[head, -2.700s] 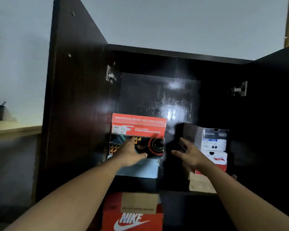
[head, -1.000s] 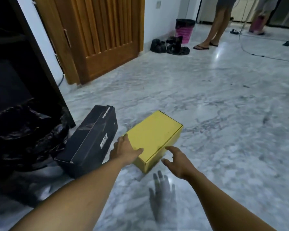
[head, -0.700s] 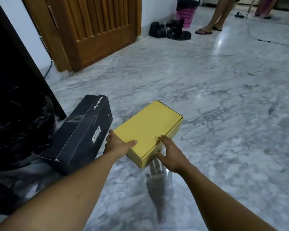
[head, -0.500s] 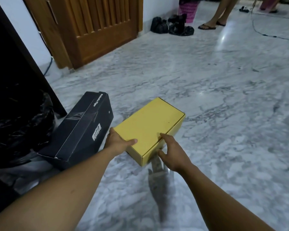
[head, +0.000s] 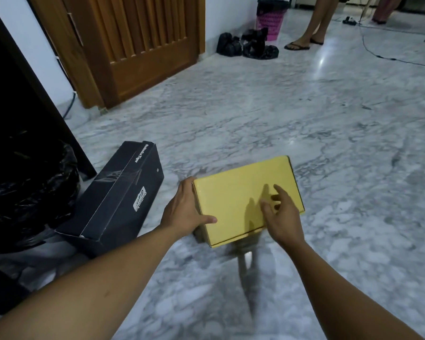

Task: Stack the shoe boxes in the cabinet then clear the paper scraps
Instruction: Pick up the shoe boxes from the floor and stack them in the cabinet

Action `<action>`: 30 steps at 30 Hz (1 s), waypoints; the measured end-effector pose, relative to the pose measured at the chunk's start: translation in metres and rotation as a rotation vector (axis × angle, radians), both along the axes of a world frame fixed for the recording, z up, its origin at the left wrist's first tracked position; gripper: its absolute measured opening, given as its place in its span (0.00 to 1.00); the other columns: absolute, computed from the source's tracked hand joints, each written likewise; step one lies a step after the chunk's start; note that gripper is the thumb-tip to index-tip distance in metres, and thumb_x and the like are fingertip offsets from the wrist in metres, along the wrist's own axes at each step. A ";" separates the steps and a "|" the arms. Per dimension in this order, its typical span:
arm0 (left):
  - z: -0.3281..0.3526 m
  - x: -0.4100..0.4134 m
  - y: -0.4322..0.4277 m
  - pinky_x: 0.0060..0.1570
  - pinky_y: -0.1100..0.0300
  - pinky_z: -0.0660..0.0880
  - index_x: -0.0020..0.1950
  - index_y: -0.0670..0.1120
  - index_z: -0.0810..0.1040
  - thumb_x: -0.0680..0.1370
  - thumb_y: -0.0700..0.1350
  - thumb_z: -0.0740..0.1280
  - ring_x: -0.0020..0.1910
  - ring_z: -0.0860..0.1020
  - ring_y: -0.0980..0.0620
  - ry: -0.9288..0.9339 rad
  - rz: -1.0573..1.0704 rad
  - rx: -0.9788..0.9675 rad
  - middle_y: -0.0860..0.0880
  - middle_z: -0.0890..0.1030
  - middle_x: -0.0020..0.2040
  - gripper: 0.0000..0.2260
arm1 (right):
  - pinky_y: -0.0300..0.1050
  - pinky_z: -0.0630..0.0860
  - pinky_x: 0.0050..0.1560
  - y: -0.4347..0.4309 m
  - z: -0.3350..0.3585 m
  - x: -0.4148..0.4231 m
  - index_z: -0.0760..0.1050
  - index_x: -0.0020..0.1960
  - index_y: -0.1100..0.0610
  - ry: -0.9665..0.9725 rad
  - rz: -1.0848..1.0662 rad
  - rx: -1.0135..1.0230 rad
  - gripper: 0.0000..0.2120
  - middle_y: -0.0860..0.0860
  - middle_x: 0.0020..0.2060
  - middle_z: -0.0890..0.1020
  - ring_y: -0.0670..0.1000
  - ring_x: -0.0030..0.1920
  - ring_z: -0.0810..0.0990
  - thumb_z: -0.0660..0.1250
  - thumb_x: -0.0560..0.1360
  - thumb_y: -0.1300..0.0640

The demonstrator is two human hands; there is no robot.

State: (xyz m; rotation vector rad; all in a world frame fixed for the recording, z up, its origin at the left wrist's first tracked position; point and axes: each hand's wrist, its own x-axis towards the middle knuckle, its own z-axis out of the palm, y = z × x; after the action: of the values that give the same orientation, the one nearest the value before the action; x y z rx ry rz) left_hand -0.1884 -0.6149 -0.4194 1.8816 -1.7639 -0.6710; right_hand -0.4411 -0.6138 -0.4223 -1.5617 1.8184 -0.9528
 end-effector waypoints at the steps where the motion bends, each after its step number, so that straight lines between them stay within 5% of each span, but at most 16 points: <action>1: 0.003 -0.004 0.001 0.59 0.48 0.75 0.77 0.52 0.54 0.59 0.58 0.84 0.70 0.71 0.47 -0.030 -0.040 -0.010 0.53 0.63 0.75 0.55 | 0.56 0.76 0.61 -0.003 0.006 -0.007 0.63 0.78 0.52 -0.005 -0.048 -0.036 0.30 0.55 0.66 0.75 0.57 0.64 0.75 0.67 0.79 0.47; 4: 0.006 -0.013 0.001 0.57 0.47 0.76 0.75 0.54 0.55 0.59 0.56 0.85 0.68 0.73 0.47 -0.076 -0.140 -0.034 0.54 0.64 0.74 0.54 | 0.59 0.68 0.70 -0.011 0.026 -0.030 0.61 0.78 0.54 0.090 -0.178 -0.112 0.32 0.56 0.73 0.68 0.59 0.73 0.65 0.66 0.79 0.45; 8: 0.009 -0.018 0.003 0.57 0.50 0.76 0.72 0.53 0.58 0.60 0.54 0.85 0.67 0.73 0.50 -0.063 -0.184 -0.089 0.55 0.66 0.71 0.49 | 0.66 0.64 0.69 -0.013 0.041 -0.059 0.57 0.79 0.52 0.157 -0.294 -0.066 0.35 0.55 0.77 0.61 0.59 0.77 0.57 0.66 0.79 0.42; 12: 0.019 -0.024 0.007 0.54 0.56 0.72 0.63 0.53 0.66 0.64 0.62 0.80 0.60 0.71 0.56 0.108 -0.105 -0.096 0.58 0.70 0.63 0.36 | 0.64 0.67 0.70 -0.005 0.036 -0.073 0.56 0.80 0.51 0.063 -0.252 -0.020 0.37 0.57 0.75 0.65 0.61 0.75 0.63 0.67 0.78 0.41; 17: 0.030 -0.042 0.003 0.57 0.57 0.71 0.60 0.50 0.70 0.69 0.65 0.75 0.61 0.72 0.53 0.284 0.053 -0.056 0.54 0.71 0.61 0.29 | 0.62 0.70 0.67 0.008 0.036 -0.073 0.57 0.79 0.51 0.064 -0.297 0.006 0.38 0.56 0.74 0.64 0.60 0.73 0.66 0.67 0.76 0.38; 20: 0.037 -0.051 -0.003 0.60 0.55 0.72 0.69 0.48 0.67 0.69 0.62 0.77 0.65 0.72 0.50 0.273 0.102 0.024 0.48 0.69 0.67 0.36 | 0.62 0.72 0.64 0.014 0.038 -0.075 0.58 0.79 0.51 0.072 -0.309 0.047 0.40 0.56 0.73 0.63 0.61 0.72 0.67 0.68 0.74 0.35; 24: 0.047 -0.050 -0.005 0.60 0.52 0.74 0.81 0.47 0.52 0.66 0.61 0.80 0.75 0.66 0.43 0.306 0.094 0.352 0.44 0.60 0.79 0.54 | 0.62 0.74 0.64 0.019 0.033 -0.091 0.63 0.77 0.52 0.038 -0.294 0.172 0.43 0.58 0.71 0.65 0.63 0.69 0.71 0.73 0.70 0.34; 26: 0.051 -0.049 0.000 0.57 0.53 0.71 0.82 0.45 0.50 0.67 0.61 0.79 0.75 0.65 0.42 0.302 0.073 0.488 0.45 0.59 0.80 0.55 | 0.63 0.75 0.64 0.022 0.028 -0.099 0.64 0.76 0.50 0.008 -0.255 0.241 0.47 0.58 0.70 0.66 0.63 0.68 0.71 0.75 0.65 0.32; 28: 0.051 -0.050 0.003 0.54 0.52 0.71 0.71 0.43 0.66 0.68 0.61 0.78 0.65 0.74 0.43 0.301 0.084 0.586 0.43 0.69 0.73 0.40 | 0.63 0.74 0.65 0.025 0.026 -0.102 0.62 0.77 0.48 -0.030 -0.215 0.293 0.55 0.56 0.71 0.66 0.63 0.70 0.70 0.75 0.57 0.28; 29: 0.049 -0.051 0.004 0.51 0.51 0.72 0.57 0.44 0.71 0.69 0.61 0.78 0.54 0.77 0.46 0.310 0.093 0.605 0.44 0.75 0.63 0.29 | 0.63 0.73 0.66 0.025 0.026 -0.103 0.61 0.78 0.47 -0.036 -0.192 0.316 0.58 0.55 0.72 0.66 0.62 0.70 0.70 0.74 0.54 0.26; 30: 0.048 -0.052 0.004 0.49 0.51 0.72 0.46 0.46 0.68 0.70 0.60 0.78 0.45 0.75 0.50 0.314 0.101 0.602 0.47 0.75 0.52 0.24 | 0.63 0.73 0.67 0.025 0.026 -0.104 0.59 0.79 0.46 -0.032 -0.167 0.335 0.60 0.55 0.73 0.66 0.61 0.71 0.70 0.73 0.53 0.25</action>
State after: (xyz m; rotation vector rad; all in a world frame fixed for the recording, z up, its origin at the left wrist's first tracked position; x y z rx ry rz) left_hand -0.2404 -0.6111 -0.3717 2.0615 -1.3449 -1.4934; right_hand -0.5447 -0.5889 -0.3967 -1.1999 1.9902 -0.6941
